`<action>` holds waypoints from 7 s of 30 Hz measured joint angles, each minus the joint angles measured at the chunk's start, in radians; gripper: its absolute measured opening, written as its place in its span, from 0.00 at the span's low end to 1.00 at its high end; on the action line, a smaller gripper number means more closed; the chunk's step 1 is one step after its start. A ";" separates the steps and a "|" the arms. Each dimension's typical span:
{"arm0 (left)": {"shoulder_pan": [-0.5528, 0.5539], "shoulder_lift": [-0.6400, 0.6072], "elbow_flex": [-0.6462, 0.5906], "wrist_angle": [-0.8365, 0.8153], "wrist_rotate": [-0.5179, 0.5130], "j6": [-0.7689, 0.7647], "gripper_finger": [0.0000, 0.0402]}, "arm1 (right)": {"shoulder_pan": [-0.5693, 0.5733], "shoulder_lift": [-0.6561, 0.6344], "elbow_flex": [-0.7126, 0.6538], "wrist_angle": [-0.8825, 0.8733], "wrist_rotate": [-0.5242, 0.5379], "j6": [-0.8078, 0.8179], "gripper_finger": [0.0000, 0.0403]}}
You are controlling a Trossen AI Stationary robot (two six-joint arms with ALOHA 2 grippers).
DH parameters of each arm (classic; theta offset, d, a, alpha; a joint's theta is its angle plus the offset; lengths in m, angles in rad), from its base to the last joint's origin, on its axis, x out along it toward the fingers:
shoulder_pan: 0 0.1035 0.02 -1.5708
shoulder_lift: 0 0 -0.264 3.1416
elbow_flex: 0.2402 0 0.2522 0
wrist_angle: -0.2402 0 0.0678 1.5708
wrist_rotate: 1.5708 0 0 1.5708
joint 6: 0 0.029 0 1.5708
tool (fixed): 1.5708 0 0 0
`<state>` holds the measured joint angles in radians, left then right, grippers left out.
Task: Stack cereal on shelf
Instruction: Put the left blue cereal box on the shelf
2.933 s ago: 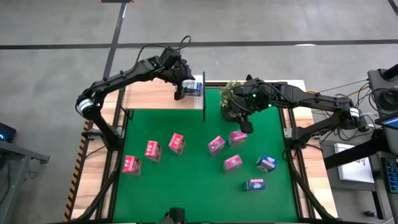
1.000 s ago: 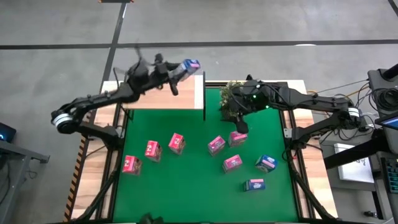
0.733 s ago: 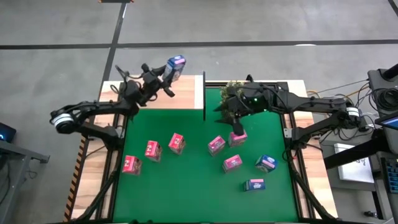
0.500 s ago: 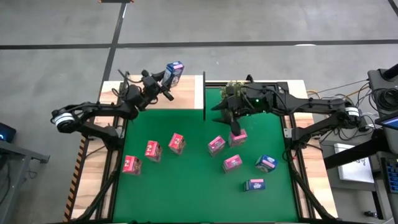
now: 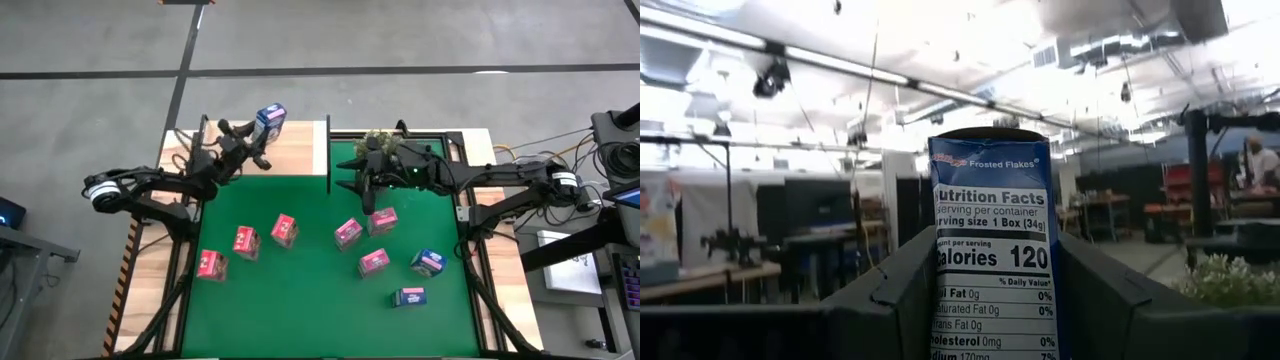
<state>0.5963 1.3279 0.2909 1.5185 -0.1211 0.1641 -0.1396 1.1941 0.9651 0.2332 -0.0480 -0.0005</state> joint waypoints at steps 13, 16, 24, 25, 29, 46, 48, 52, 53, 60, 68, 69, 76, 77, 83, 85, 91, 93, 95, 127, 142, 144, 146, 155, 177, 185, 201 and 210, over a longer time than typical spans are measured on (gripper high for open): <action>0.000 0.012 -0.043 0.019 -0.033 0.007 0.38 | 0.005 0.000 0.002 0.087 0.026 0.012 0.49; 0.001 0.013 -0.043 -0.051 -0.065 -0.008 0.38 | 0.005 0.000 0.009 0.087 0.026 -0.001 0.49; 0.001 0.013 -0.043 -0.090 -0.064 -0.035 0.38 | 0.005 0.001 0.010 0.086 0.025 -0.010 0.49; 0.001 0.013 -0.043 -0.100 -0.064 -0.040 0.38 | 0.005 0.001 0.010 0.085 0.025 -0.010 0.49; 0.001 0.012 -0.045 -0.106 -0.064 -0.045 0.39 | 0.005 0.001 0.010 0.084 0.025 -0.018 0.49; 0.001 0.012 -0.071 -0.110 -0.054 -0.046 0.54 | 0.004 0.001 0.010 0.070 0.024 -0.036 0.49; 0.001 0.012 -0.072 -0.113 -0.052 -0.046 0.55 | 0.004 0.001 0.010 0.070 0.024 -0.036 0.49; 0.001 0.008 -0.088 -0.115 -0.051 -0.051 0.57 | 0.004 0.001 0.010 0.065 0.024 -0.038 0.49; 0.001 0.002 -0.092 -0.114 -0.051 -0.051 0.58 | 0.004 0.001 0.010 0.060 0.023 -0.042 0.49; 0.001 -0.051 -0.097 -0.114 -0.051 -0.062 0.63 | 0.004 0.001 0.009 0.051 0.023 -0.064 0.49; 0.000 -0.113 -0.096 -0.113 -0.051 -0.074 0.65 | 0.004 0.000 0.009 0.024 0.023 -0.085 0.49; 0.000 -0.124 -0.096 -0.113 -0.051 -0.074 0.65 | 0.004 0.000 0.009 0.021 0.023 -0.090 0.49; 0.000 -0.196 -0.096 -0.116 -0.051 -0.077 0.65 | 0.004 -0.001 0.009 0.003 0.023 -0.104 0.49; 0.000 -0.205 -0.096 -0.116 -0.050 -0.077 0.65 | 0.004 -0.001 0.009 0.003 0.023 -0.104 0.49; -0.006 -0.274 -0.029 -0.233 0.051 -0.140 0.65 | 0.004 -0.003 0.009 -0.001 0.023 -0.098 0.49; -0.010 -0.296 0.050 -0.410 0.087 -0.166 0.65 | 0.004 -0.009 0.009 -0.019 0.022 -0.097 0.49; -0.015 -0.335 0.461 -1.313 0.097 -0.102 0.65 | 0.004 -0.024 0.077 -0.282 0.022 -0.088 0.49; -0.025 -0.315 0.598 -1.536 0.095 -0.061 0.65 | 0.004 -0.024 0.099 -0.365 0.022 -0.088 0.49; -0.033 -0.288 0.733 -1.742 0.082 -0.045 0.65 | 0.004 -0.023 0.115 -0.424 0.022 -0.089 0.49; 0.006 0.263 1.661 -2.969 -0.089 -0.098 0.05 | 0.004 -0.030 0.154 -0.649 -0.006 -0.179 0.49; 0.001 0.262 1.559 -2.950 -0.079 -0.045 0.00 | 0.004 -0.030 0.154 -0.650 -0.008 -0.175 0.49; 0.001 0.261 1.561 -2.956 -0.079 0.015 0.00 | 0.004 -0.030 0.154 -0.650 -0.008 -0.175 0.49; 0.001 0.261 1.567 -2.962 -0.081 0.095 0.00 | 0.004 -0.030 0.154 -0.650 -0.008 -0.173 0.49; 0.000 0.262 1.621 -2.978 -0.156 0.235 0.00 | 0.004 -0.030 0.153 -0.649 -0.008 -0.165 0.49; -0.184 0.274 1.494 -2.860 0.003 0.099 0.00 | 0.004 -0.030 0.153 -0.655 -0.010 -0.175 0.49; -0.184 0.274 1.378 -2.855 -0.171 0.085 0.00 | 0.004 -0.029 0.153 -0.656 -0.011 -0.175 0.49; -0.182 0.267 1.371 -2.950 -0.311 0.045 0.00 | 0.004 -0.029 0.154 -0.656 -0.011 -0.172 0.49; -0.183 0.260 1.379 -2.990 -0.316 -0.002 0.00 | 0.004 -0.029 0.154 -0.678 -0.011 -0.169 0.49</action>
<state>0.4137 1.5875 1.6696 -1.4719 -0.4370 0.1623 -0.1352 1.1648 1.1191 -0.4451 -0.0593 -0.1692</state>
